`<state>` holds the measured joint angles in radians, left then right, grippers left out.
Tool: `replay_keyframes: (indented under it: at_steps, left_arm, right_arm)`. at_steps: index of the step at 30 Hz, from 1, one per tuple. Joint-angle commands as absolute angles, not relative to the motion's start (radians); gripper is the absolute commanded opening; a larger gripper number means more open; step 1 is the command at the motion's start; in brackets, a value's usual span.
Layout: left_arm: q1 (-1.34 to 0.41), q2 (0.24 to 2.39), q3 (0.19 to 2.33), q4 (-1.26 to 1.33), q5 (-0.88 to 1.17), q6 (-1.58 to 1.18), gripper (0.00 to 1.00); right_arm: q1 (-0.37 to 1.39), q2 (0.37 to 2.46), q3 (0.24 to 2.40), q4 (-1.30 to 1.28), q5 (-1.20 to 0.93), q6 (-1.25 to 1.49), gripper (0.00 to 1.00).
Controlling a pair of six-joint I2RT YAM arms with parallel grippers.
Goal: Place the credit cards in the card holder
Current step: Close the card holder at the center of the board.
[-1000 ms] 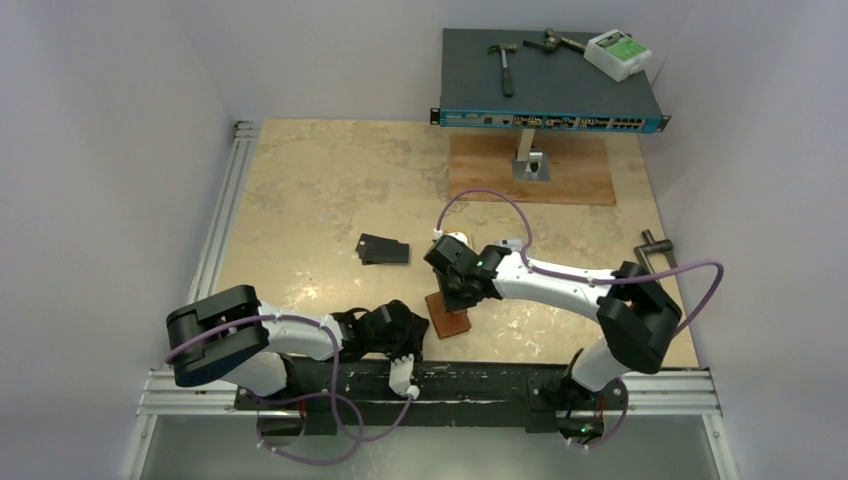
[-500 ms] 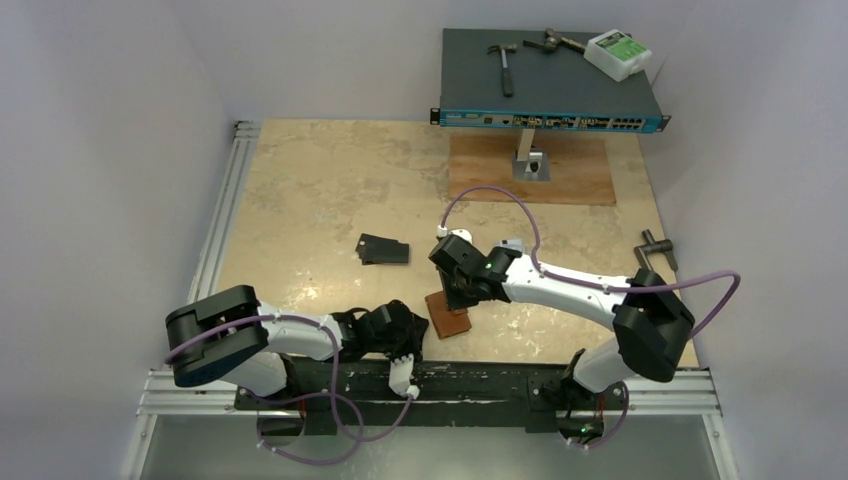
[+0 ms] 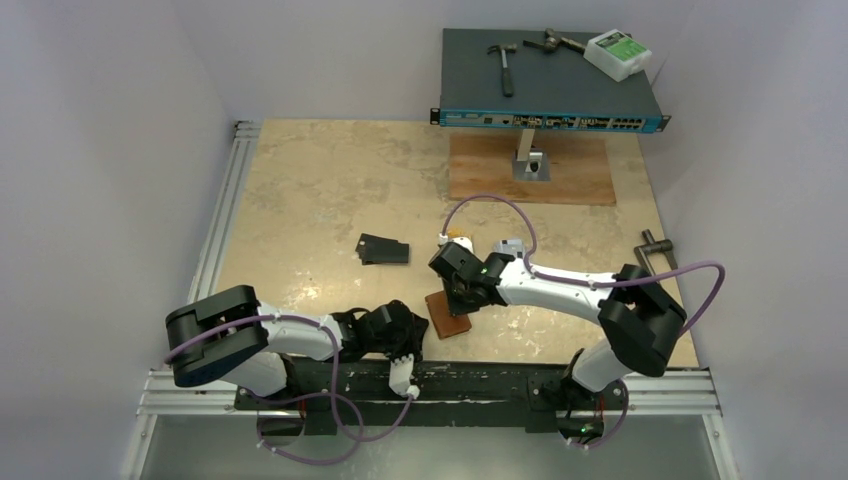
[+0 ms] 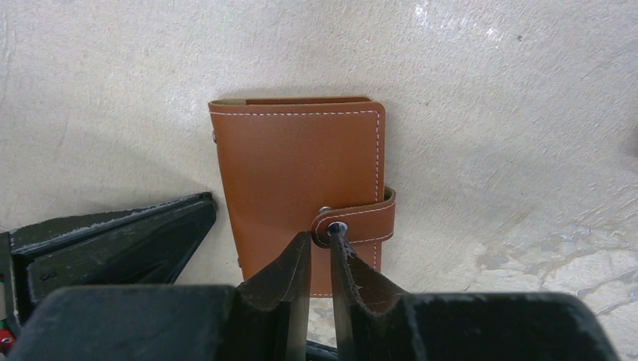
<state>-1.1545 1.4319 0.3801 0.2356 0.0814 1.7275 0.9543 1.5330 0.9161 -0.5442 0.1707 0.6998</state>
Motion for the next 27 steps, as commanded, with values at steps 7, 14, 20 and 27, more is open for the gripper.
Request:
replay_keyframes:
  at_steps: [7,14,20,27]
  left_arm:
    - [-1.160,1.427,0.394,0.172,0.086,1.697,0.00]
    - [-1.160,1.425,0.393,0.157,0.087,1.694,0.00]
    - [-1.159,1.427,0.396,0.153,0.092,1.697,0.00]
    - [-1.160,1.429,0.400,0.145,0.097,1.702,0.00]
  right_arm:
    - [0.951,1.553,0.903,-0.511,0.212,0.722,0.11]
    - [0.951,1.591,0.920,-0.500,0.203,0.710,0.07]
    - [0.951,1.638,0.945,-0.496,0.182,0.679,0.00]
    - [0.951,1.681,0.952,-0.484,0.142,0.666,0.00]
